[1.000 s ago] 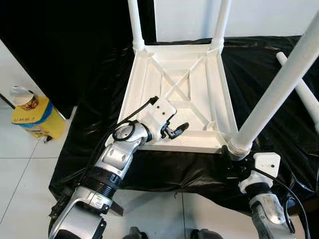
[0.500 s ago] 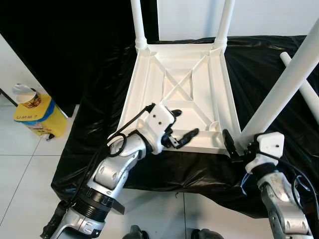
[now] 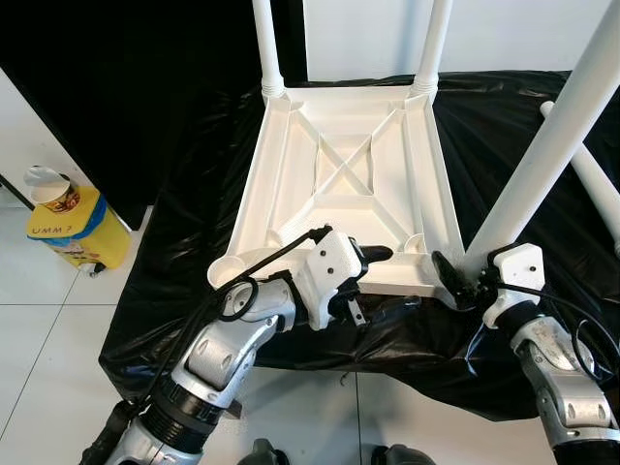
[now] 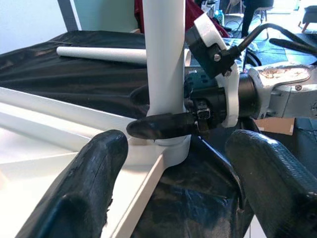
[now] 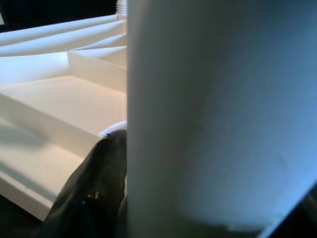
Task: Building children table
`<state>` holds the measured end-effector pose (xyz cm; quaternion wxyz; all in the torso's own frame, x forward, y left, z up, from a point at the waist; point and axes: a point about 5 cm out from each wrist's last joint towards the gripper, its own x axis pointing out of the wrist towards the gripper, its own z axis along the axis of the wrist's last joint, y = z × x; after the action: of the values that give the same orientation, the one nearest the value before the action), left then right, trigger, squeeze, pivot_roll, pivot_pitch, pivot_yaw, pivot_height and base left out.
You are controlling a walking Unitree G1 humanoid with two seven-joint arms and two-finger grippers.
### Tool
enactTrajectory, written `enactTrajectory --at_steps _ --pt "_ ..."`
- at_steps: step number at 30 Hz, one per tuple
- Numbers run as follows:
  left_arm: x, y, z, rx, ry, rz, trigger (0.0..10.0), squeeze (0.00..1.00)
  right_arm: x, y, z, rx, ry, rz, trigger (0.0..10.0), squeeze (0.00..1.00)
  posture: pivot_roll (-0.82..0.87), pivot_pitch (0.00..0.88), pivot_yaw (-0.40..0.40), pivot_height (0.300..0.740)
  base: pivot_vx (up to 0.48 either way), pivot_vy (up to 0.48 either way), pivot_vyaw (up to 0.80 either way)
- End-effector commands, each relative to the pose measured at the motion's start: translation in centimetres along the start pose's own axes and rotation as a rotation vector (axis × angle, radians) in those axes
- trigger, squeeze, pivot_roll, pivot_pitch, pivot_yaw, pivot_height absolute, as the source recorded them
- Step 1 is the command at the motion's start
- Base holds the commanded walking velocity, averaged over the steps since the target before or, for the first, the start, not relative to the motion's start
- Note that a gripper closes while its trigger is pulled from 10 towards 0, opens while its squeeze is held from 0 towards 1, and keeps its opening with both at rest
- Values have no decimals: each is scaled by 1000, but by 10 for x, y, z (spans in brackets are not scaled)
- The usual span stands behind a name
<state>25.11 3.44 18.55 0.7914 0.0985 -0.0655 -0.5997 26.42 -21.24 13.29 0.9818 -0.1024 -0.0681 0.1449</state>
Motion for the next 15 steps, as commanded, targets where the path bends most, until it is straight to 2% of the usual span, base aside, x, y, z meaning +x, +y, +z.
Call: enactTrajectory --at_steps 1,6,9,10,12,13,15 --pt "-1 -1 -3 -14 16 42 10000 0 -4 -3 -6 11 23 -14 0 0 15 96 45 740 0 0 0" --pt "-1 1 -4 -14 21 56 10000 0 -8 0 -12 24 48 -45 0 0 10 94 46 740 0 0 0" --pt "-1 6 -5 -16 25 85 10000 0 -11 2 -17 33 81 -115 0 0 5 95 44 740 0 0 0" --pt "-3 12 -8 -7 50 125 10000 0 -13 5 -22 57 112 -219 0 0 5 94 39 740 0 0 0" --pt "-3 12 -8 -7 50 125 10000 0 -13 5 -22 57 112 -219 0 0 5 94 39 740 0 0 0" --pt "-4 18 -11 -1 76 167 10000 0 -13 9 -25 81 132 -304 0 0 6 93 35 740 0 0 0" --pt "-4 18 -11 -1 76 167 10000 0 -13 9 -25 81 132 -304 0 0 6 93 35 740 0 0 0"
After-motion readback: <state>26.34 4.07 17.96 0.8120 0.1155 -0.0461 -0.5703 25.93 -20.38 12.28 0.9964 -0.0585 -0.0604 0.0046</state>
